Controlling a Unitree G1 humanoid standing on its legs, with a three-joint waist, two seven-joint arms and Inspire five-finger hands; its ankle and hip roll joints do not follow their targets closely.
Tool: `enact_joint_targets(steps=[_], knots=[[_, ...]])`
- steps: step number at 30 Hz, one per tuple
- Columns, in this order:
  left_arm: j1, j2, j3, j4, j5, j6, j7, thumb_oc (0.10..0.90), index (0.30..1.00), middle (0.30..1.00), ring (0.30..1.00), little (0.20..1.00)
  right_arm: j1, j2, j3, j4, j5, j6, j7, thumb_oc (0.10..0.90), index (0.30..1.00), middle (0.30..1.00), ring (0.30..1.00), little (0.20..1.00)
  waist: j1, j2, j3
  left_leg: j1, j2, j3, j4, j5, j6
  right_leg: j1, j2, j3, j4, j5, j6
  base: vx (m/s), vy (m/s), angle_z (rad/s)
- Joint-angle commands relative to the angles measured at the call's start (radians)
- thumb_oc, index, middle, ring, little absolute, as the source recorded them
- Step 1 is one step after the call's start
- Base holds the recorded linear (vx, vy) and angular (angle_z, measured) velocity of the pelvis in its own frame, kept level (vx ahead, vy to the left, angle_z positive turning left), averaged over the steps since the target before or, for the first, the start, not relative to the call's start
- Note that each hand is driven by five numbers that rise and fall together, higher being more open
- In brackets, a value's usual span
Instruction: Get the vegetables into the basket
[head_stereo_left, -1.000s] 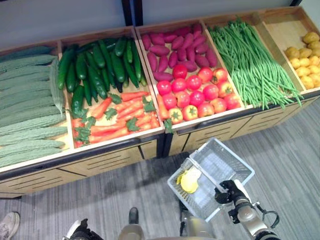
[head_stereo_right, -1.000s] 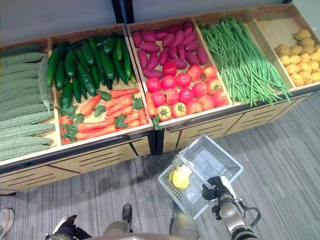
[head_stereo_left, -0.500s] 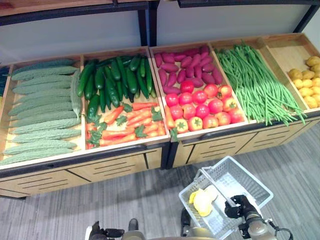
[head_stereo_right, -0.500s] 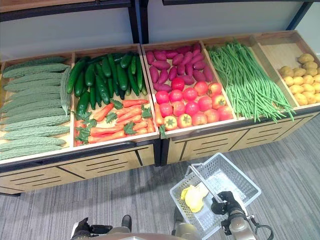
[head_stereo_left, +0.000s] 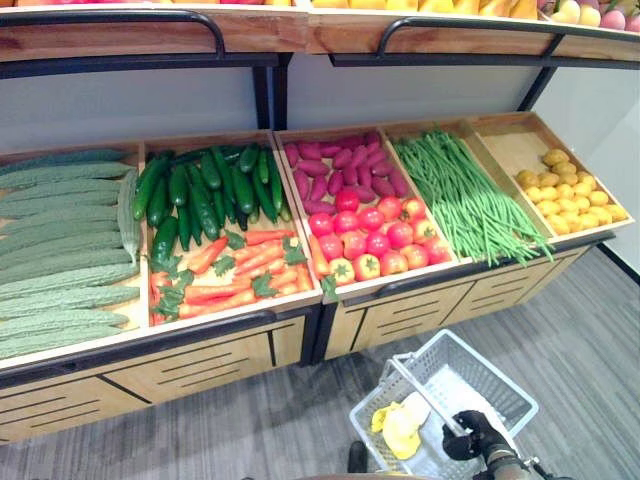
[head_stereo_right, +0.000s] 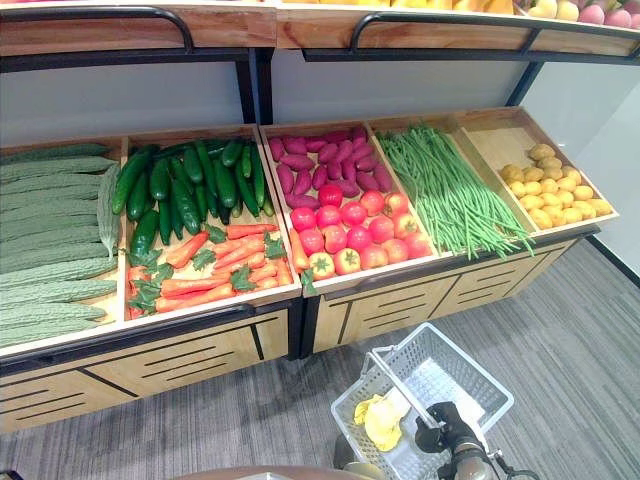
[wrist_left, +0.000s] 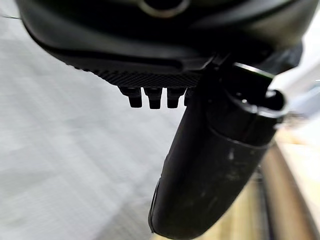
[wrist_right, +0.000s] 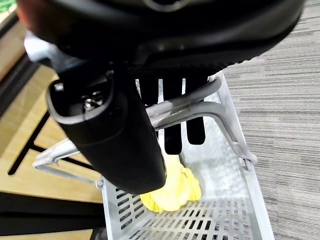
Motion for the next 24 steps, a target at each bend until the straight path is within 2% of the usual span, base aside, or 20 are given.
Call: enact_joint_targets(steps=[1,3,4,7,8,9,12,14,16,18,21,23,24], knots=[[-0.018,0.065,-0.053,-0.097,0.143,-0.088,0.105,0.900,1.000,1.000,1.000,1.000,-0.089,-0.034,-0.012,-0.067,-0.014,-0.109,-0.049,0.400,0.300,0.300,0.300,0.300,-0.014,-0.032,0.015,-0.070,0.017,-0.037,0.000,0.016,-0.002,0.090,-0.084,0.000,0.005,-0.096,0.103,0.01,0.004,0.04],[-0.001,0.079,-0.067,-0.239,0.208,-0.098,0.134,0.900,1.000,1.000,1.000,1.000,-0.081,-0.039,-0.028,-0.075,-0.013,-0.110,-0.051,0.400,0.300,0.300,0.300,0.300,-0.013,-0.029,0.016,-0.068,0.016,-0.041,0.000,0.016,-0.002,0.093,-0.085,-0.004,0.005,-0.098,0.104,0.00,0.000,0.00],[-0.001,0.079,-0.067,-0.239,0.208,-0.098,0.134,0.900,1.000,1.000,1.000,1.000,-0.081,-0.039,-0.028,-0.075,-0.013,-0.110,-0.051,0.400,0.300,0.300,0.300,0.300,-0.013,-0.029,0.016,-0.068,0.016,-0.041,0.000,0.016,-0.002,0.093,-0.085,-0.004,0.005,-0.098,0.104,0.02,0.009,0.04],[0.003,0.120,-0.117,-0.469,0.342,-0.119,0.109,0.900,1.000,1.000,1.000,1.000,-0.085,-0.050,-0.050,-0.085,-0.019,-0.106,-0.044,0.400,0.300,0.300,0.300,0.300,-0.019,-0.019,0.013,-0.063,0.013,-0.043,0.000,0.013,0.000,0.097,-0.087,-0.004,0.005,-0.098,0.105,0.02,0.010,0.01],[0.004,0.118,-0.116,-0.474,0.345,-0.116,0.109,0.900,1.000,1.000,1.000,1.000,-0.084,-0.050,-0.051,-0.085,-0.019,-0.106,-0.044,0.400,0.300,0.300,0.300,0.300,-0.018,-0.019,0.013,-0.062,0.013,-0.043,0.000,0.012,0.000,0.097,-0.087,-0.004,0.005,-0.099,0.106,0.00,0.000,0.00],[0.017,0.125,-0.135,-0.564,0.384,-0.139,0.069,0.900,1.000,1.000,1.000,1.000,-0.086,-0.056,-0.059,-0.099,-0.020,-0.106,-0.041,0.400,0.300,0.300,0.300,0.300,-0.019,-0.016,0.014,-0.060,0.013,-0.043,0.000,0.011,0.001,0.098,-0.088,-0.002,0.005,-0.099,0.106,0.01,0.011,0.03],[0.018,0.194,-0.165,-0.628,0.441,-0.195,-0.028,0.900,1.000,1.000,1.000,1.000,-0.085,-0.073,-0.080,-0.132,-0.023,-0.111,-0.023,0.400,0.300,0.300,0.300,0.300,-0.030,-0.003,0.015,-0.050,0.012,-0.035,0.000,0.007,0.001,0.099,-0.090,0.008,0.005,-0.097,0.107,0.02,0.021,-0.02],[0.025,0.210,-0.171,-0.653,0.442,-0.213,-0.065,0.900,1.000,1.000,1.000,1.000,-0.080,-0.078,-0.090,-0.146,-0.027,-0.116,-0.013,0.400,0.300,0.300,0.300,0.300,-0.032,0.001,0.014,-0.045,0.011,-0.031,0.000,0.005,0.002,0.099,-0.091,0.014,0.005,-0.096,0.108,0.03,0.027,-0.09],[0.032,0.224,-0.207,-0.745,0.466,-0.225,-0.155,0.900,1.000,1.000,1.000,1.000,-0.071,-0.086,-0.114,-0.162,-0.041,-0.116,-0.002,0.400,0.300,0.300,0.300,0.300,-0.044,0.010,0.011,-0.037,0.011,-0.022,0.000,0.000,0.004,0.098,-0.091,0.025,0.005,-0.096,0.109,0.03,0.027,-0.15],[0.025,0.249,-0.244,-0.774,0.472,-0.222,-0.230,0.900,1.000,1.000,1.000,1.000,-0.067,-0.090,-0.123,-0.160,-0.048,-0.113,0.005,0.400,0.300,0.300,0.300,0.300,-0.048,0.015,0.009,-0.034,0.011,-0.018,0.000,0.000,0.005,0.097,-0.091,0.028,0.005,-0.095,0.110,0.02,0.019,-0.08],[0.002,0.317,-0.327,-0.800,0.446,-0.206,-0.400,0.900,1.000,1.000,1.000,1.000,-0.061,-0.105,-0.137,-0.179,-0.057,-0.101,0.026,0.400,0.300,0.300,0.300,0.300,-0.060,0.026,0.012,-0.034,0.011,-0.014,0.000,0.001,0.007,0.095,-0.092,0.033,0.005,-0.092,0.111,0.00,0.026,-0.07],[-0.033,0.386,-0.416,-0.799,0.453,-0.205,-0.512,0.900,1.000,1.000,1.000,1.000,-0.065,-0.115,-0.139,-0.179,-0.060,-0.092,0.036,0.400,0.300,0.300,0.300,0.300,-0.069,0.034,0.016,-0.035,0.009,-0.013,0.000,0.002,0.008,0.092,-0.092,0.035,0.005,-0.088,0.111,0.00,0.031,-0.04],[-0.063,0.437,-0.493,-0.787,0.470,-0.218,-0.579,0.900,1.000,1.000,1.000,1.000,-0.067,-0.121,-0.139,-0.195,-0.061,-0.094,0.043,0.400,0.300,0.300,0.300,0.300,-0.074,0.036,0.020,-0.038,0.007,-0.011,0.000,0.004,0.009,0.088,-0.094,0.037,0.005,-0.085,0.113,-0.01,0.023,-0.03]])
